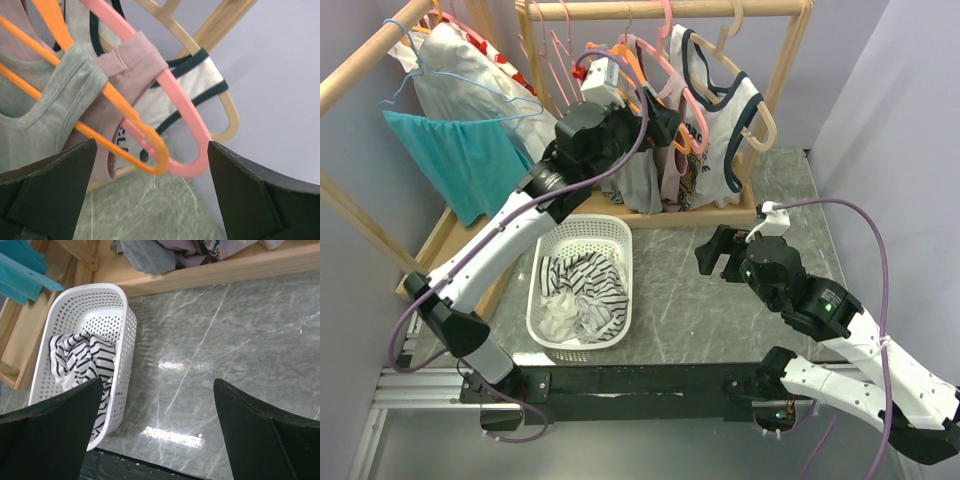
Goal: Remove the tank top from the hanger
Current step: Pick up the hanger from the clothesline.
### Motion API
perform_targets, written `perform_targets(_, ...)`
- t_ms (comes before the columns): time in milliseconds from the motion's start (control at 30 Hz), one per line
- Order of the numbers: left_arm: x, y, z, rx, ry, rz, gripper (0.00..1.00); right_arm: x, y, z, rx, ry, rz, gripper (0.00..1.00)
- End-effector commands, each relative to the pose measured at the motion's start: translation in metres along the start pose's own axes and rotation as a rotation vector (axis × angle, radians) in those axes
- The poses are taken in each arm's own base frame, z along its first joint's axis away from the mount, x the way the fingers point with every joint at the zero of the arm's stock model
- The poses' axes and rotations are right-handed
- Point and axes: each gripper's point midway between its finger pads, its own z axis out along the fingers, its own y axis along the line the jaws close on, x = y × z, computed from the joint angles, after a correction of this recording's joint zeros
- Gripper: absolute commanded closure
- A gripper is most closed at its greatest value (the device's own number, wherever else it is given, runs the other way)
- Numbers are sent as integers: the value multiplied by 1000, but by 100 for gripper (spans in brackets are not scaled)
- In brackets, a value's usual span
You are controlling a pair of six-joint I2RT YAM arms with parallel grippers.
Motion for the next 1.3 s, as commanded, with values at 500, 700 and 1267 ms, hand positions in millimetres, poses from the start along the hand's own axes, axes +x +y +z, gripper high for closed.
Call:
perform_targets(500, 3, 25, 28, -248, -122, 126, 1, -9, -10, -12, 5, -33, -1, 0)
perform_targets(700, 12, 30, 34, -273, -109, 158, 0, -9, -9, -10, 0, -30, -3, 0)
perform_targets(1267, -4, 56, -28, -370, -154, 183, 1, -3, 0, 5, -20, 1, -11, 0)
